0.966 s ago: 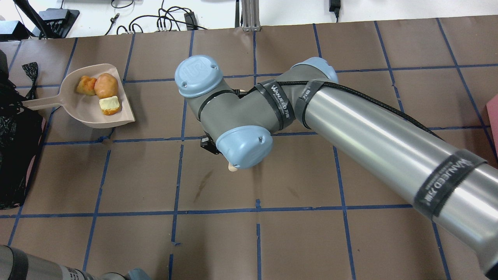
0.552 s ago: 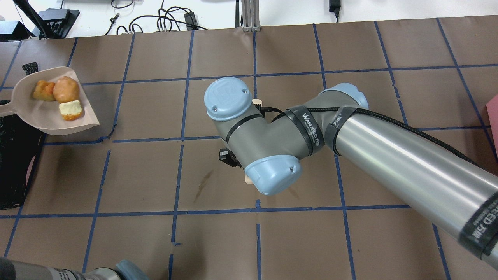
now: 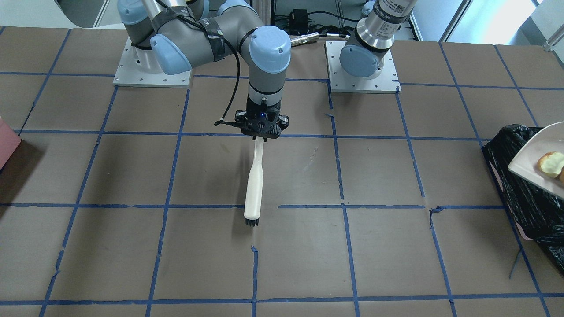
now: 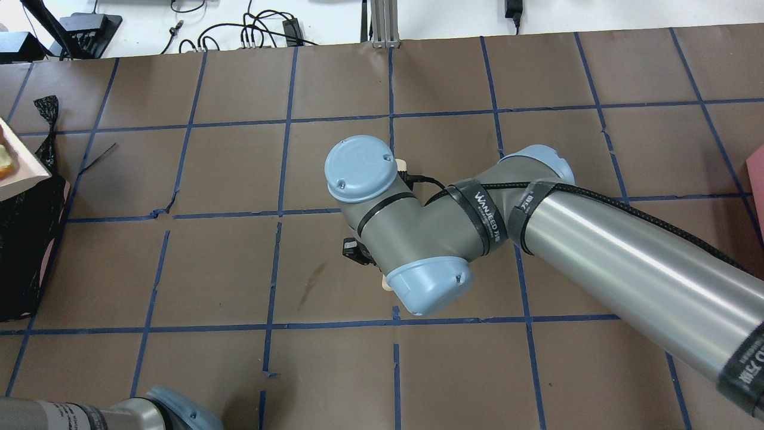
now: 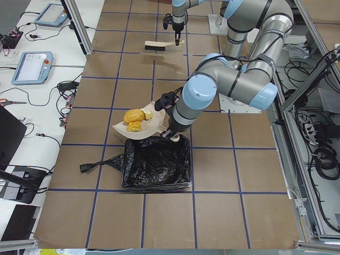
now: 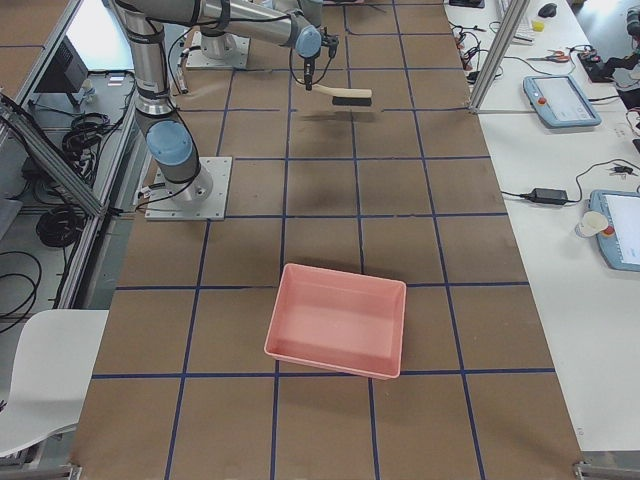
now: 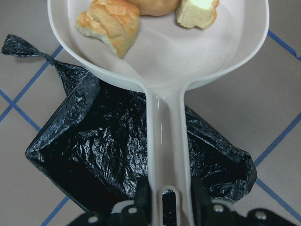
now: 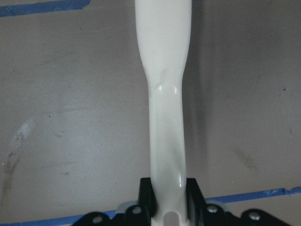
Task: Sweep and dump trash in nearest bin
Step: 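Lift the dustpan over the black bin while the right gripper draws back, then hold the dustpan over the bin with the left gripper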
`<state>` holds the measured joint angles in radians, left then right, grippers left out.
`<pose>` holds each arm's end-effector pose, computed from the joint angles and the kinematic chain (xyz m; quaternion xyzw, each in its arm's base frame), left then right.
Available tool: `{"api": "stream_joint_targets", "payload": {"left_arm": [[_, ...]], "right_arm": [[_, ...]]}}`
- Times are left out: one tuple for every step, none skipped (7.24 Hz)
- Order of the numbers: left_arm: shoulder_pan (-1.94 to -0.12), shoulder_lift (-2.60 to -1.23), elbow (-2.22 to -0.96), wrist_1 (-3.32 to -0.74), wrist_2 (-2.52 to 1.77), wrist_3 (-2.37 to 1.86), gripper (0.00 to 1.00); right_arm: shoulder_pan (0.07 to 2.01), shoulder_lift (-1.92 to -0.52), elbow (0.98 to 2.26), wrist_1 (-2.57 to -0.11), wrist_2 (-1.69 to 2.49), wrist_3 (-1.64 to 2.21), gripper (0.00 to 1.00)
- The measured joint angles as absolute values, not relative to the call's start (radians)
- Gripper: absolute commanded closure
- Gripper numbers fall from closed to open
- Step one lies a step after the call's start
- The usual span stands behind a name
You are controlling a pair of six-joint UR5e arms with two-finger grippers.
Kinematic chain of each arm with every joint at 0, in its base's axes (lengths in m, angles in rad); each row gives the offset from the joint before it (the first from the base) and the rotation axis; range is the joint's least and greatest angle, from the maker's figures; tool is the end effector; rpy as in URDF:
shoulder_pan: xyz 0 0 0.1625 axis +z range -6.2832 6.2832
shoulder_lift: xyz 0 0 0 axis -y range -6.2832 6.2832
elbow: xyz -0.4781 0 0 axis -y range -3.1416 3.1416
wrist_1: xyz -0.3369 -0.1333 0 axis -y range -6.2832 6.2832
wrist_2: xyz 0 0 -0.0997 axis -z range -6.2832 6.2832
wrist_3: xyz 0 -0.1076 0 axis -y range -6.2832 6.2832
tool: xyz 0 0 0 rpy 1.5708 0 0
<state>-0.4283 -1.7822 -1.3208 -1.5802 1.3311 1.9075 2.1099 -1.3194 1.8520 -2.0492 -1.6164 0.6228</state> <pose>0.4250 -0.3686 0.5414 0.3721 0.9203 -0.1201 0.0090 0.3684 -0.3657 0.3418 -0.0412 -0.9985 -0.0101 0.0339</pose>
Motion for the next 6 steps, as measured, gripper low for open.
{"api": "stream_joint_targets", "payload": {"left_arm": [[-0.361,-1.795,-1.296,-1.605,1.305,1.947,1.0],[-0.308,-1.812,-1.285,-1.61,1.299,2.001,1.0],[-0.262,-1.832,-1.281,-1.598,1.309,2.057,1.0],[-0.234,-1.851,-1.283,-1.565,1.341,2.097,1.0],[-0.222,-1.866,-1.284,-1.531,1.383,2.128,1.0],[-0.217,-1.876,-1.284,-1.508,1.41,2.149,1.0]], "right_arm": [[2.112,-1.316,1.853,-2.052,-1.616,0.625,0.92],[2.112,-1.313,1.854,-2.058,-1.616,0.628,0.92],[2.113,-1.312,1.856,-2.066,-1.614,0.631,0.92],[2.113,-1.308,1.856,-2.076,-1.61,0.633,0.92],[2.114,-1.303,1.857,-2.089,-1.606,0.637,0.92],[2.116,-1.297,1.862,-2.107,-1.605,0.644,0.93]]}}
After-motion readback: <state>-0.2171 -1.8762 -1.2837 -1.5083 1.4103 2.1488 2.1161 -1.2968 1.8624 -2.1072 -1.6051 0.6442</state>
